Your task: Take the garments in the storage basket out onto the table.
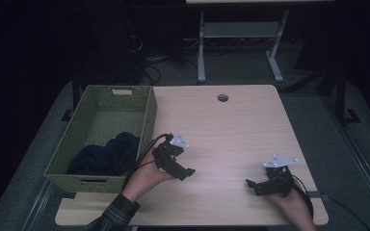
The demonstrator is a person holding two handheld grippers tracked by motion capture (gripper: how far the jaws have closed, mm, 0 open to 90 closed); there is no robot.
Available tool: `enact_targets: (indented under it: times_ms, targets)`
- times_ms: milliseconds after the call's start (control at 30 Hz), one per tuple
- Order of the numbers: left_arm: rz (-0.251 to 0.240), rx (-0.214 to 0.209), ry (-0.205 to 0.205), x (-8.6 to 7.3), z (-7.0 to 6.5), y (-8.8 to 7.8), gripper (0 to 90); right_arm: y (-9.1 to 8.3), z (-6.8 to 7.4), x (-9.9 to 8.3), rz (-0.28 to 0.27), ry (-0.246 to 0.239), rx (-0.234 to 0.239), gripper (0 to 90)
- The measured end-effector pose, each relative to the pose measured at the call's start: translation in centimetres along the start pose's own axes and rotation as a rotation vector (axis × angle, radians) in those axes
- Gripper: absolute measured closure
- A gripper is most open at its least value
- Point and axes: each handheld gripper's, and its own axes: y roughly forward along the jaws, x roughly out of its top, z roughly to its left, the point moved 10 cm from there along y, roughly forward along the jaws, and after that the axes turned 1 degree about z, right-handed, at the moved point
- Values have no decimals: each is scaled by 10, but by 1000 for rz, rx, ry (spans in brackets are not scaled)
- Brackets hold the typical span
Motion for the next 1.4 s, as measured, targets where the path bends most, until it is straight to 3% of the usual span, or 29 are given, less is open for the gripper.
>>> enact_targets:
  times_ms: [533, 867, 1400]
  targets:
    - [-15, -14, 0, 11, 14, -33, 141, 0, 0, 0, -1, 0, -1, 18]
    - [17, -25, 6, 13, 20, -46, 142, 0, 0, 0, -3, -3, -2, 18]
    - [30, -13, -13, 5, 37, -79, 155, 0, 0, 0, -1, 0, 0, 18]
